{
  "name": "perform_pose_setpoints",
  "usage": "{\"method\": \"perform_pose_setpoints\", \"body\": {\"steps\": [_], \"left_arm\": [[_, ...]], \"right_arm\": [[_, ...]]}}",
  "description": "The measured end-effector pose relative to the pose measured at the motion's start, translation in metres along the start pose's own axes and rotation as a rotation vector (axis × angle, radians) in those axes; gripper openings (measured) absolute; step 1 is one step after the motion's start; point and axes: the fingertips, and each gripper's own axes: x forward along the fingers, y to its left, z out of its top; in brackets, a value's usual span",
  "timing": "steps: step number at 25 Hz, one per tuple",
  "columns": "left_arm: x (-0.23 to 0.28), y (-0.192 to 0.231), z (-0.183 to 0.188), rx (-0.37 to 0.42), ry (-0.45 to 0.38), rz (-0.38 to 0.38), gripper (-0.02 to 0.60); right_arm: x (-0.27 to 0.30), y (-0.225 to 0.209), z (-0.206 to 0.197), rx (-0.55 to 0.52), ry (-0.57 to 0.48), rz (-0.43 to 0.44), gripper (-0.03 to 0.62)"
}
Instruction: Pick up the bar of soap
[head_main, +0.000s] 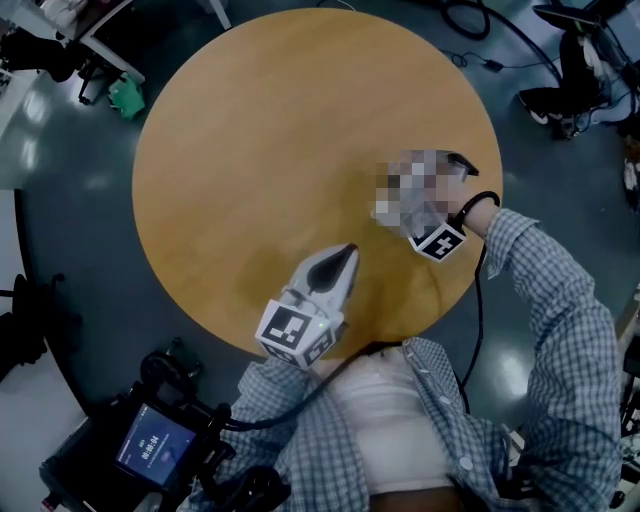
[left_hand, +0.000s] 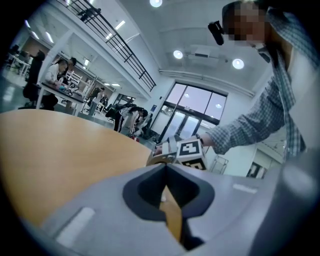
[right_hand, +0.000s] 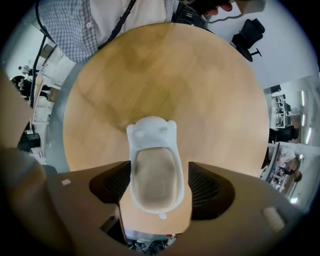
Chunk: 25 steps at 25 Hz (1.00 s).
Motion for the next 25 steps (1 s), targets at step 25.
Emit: {"method": "perform_pose_setpoints", "body": {"steps": [25], "left_arm": [[-0.004,0.009,0.001,-0.019,-0.014,0.027,-0.002]], "right_arm": [[-0.004,-0.003,0.004,0.086,-0.087,0.116,0.259]]}}
